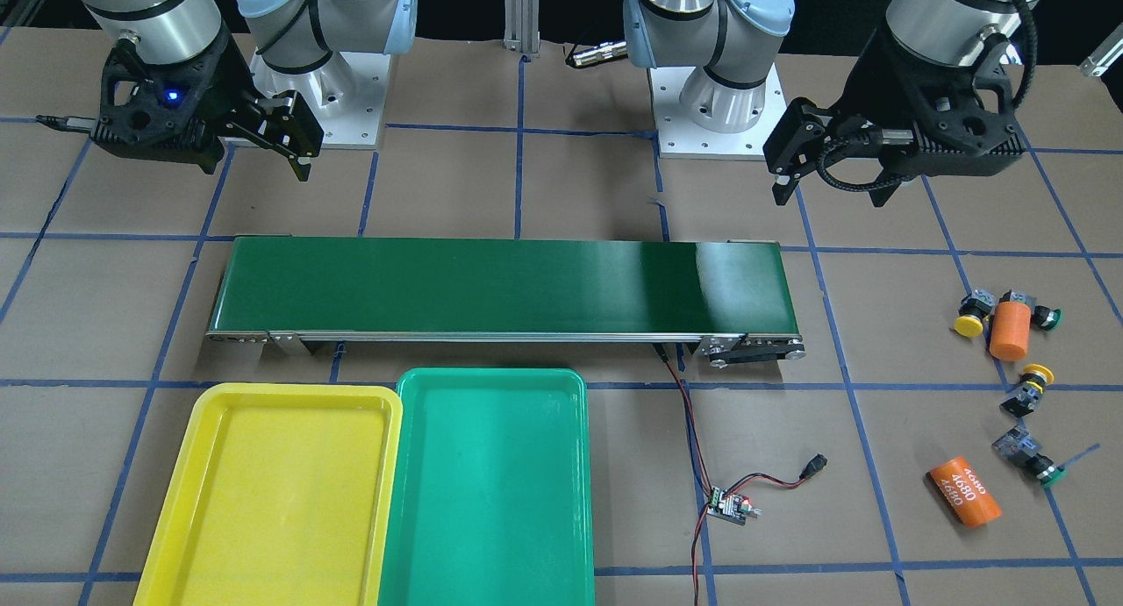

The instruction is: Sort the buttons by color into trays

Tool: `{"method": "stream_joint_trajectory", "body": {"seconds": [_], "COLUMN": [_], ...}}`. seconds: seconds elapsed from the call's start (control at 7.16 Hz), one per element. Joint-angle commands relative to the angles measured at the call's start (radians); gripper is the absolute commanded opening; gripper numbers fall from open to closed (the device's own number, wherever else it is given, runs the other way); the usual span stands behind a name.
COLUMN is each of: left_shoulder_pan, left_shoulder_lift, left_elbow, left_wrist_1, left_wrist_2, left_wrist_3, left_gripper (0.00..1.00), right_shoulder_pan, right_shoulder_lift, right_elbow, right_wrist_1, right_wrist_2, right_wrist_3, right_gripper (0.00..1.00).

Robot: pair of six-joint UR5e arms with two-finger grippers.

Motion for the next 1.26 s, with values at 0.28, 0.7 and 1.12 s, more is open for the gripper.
{"method": "stream_joint_trajectory", "body": {"seconds": [0.28,0.7,1.12], "left_shoulder_pan": [0.005,0.078,0.270], "left_shoulder_lift": [-0.003,-0.075,-0.312], "left_elbow": [-0.005,-0.010,-0.033], "left_wrist_1": [0.001,0.050,0.249], "left_wrist_2": [0.003,0.011,0.006], "left_wrist_3": [0.012,0.038,0.154], "left_gripper": [1.00,1.00,1.00], "right_shoulder_pan": [0.000,0.000,0.000], "right_shoulder_lift": [-0.001,-0.001,-0.001], "right_elbow": [0.000,0.000,0.000], "right_wrist_1": [-0.008,-0.014,-0.008], "right_wrist_2": [0.001,0.000,-0.004], "right_wrist_3": [-0.001,-0.001,0.001], "right_gripper": [1.00,1.00,1.00]}}
